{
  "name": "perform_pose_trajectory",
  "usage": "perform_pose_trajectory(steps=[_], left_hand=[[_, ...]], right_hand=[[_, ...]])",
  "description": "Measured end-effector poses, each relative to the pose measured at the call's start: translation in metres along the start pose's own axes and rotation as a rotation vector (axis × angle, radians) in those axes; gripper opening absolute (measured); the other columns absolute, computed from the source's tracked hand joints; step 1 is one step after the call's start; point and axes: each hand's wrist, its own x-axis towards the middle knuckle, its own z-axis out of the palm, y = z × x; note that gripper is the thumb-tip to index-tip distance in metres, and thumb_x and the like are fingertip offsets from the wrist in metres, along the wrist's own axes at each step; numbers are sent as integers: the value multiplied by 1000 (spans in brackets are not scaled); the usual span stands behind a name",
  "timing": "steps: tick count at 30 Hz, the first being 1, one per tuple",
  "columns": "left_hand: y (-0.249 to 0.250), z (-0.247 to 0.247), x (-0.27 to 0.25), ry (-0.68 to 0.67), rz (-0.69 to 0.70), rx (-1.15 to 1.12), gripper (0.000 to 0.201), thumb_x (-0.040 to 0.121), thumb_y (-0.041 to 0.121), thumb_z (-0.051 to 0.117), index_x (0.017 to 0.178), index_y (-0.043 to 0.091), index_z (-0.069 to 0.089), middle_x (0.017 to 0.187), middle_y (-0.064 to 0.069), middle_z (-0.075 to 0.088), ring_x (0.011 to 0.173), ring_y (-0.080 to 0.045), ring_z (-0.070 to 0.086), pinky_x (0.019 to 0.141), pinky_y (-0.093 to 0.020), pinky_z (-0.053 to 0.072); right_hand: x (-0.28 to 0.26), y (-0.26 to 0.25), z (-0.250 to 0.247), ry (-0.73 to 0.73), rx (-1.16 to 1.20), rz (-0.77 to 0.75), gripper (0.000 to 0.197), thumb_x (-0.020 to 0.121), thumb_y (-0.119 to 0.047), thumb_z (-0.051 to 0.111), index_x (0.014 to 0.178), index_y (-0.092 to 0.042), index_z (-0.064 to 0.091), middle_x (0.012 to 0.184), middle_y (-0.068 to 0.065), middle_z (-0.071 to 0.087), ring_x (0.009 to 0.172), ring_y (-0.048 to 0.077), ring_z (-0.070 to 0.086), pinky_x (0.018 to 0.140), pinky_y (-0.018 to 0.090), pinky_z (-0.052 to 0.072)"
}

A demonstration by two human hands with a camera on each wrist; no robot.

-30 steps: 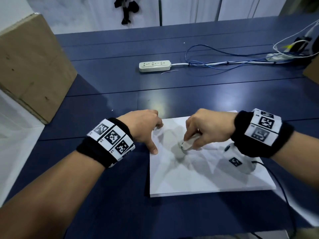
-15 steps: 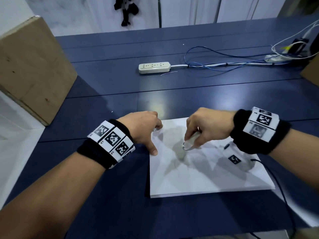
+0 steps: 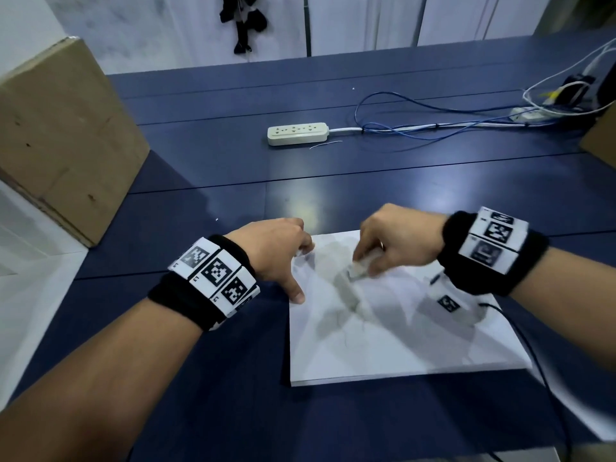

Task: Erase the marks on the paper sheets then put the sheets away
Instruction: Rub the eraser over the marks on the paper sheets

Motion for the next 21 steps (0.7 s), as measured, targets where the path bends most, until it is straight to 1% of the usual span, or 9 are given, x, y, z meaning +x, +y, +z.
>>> perform_pose_trajectory(steps=[2,5,7,10,12,14,17,19,21], left_hand=[[1,-1,-1,-1,7,5,86,52,62,85,126,29,56,101,12,42,96,-15,53,80,-38,52],[2,-2,-2,-4,8,13,86,53,62,85,126,28,56,100,12,41,96,-15,53,79,-38,52],[1,-1,-1,-5,2,15,84,52,61,85,123,28,57,99,12,41,94,-15,52,78,-38,52],[1,-1,-1,-4,-2,19,83,51,62,85,121,25,58,104,10,45,97,-18,55,80,-41,53],[1,-1,-1,-4,6,22,83,51,62,85,121,25,58,104,10,45,97,-17,55,81,-41,53],[2,-2,-2,-1,15,19,84,52,61,85,124,28,57,101,11,42,94,-15,54,80,-39,52],[2,-2,-4,2,21,12,85,54,60,85,127,29,55,101,11,41,90,-15,52,76,-35,51],[2,-1,-4,4,18,11,84,54,60,85,127,29,56,102,11,42,92,-15,53,76,-36,51],[2,-1,-4,-1,13,15,82,54,60,85,125,27,57,104,10,43,95,-16,54,79,-39,52]], right_hand=[[15,7,-8,109,-42,55,30,74,-32,75,103,-26,75,91,-2,72,82,12,62,74,21,44],[20,12,-11,159,-48,86,29,74,-30,75,102,-25,76,91,-2,71,87,19,64,74,23,45],[8,6,-5,91,-35,21,30,72,-29,77,102,-25,76,93,-4,69,86,14,63,74,21,44],[-15,-10,1,-103,6,-55,29,71,-33,77,100,-29,76,91,-9,67,78,4,56,74,21,47],[-10,-10,-2,-77,-7,-31,30,70,-35,76,100,-29,75,89,-8,68,78,5,59,74,22,48],[6,-1,-8,8,-37,37,29,71,-33,76,100,-26,75,86,-6,69,81,12,64,75,23,49],[23,8,-13,78,-27,114,25,73,-34,74,97,-27,76,81,-2,70,78,19,65,76,32,54],[16,8,-9,93,-70,79,27,75,-33,73,101,-25,75,87,1,70,84,21,64,77,31,52],[0,0,-4,36,-77,-20,29,75,-32,74,104,-25,75,93,0,67,85,16,60,76,26,47]])
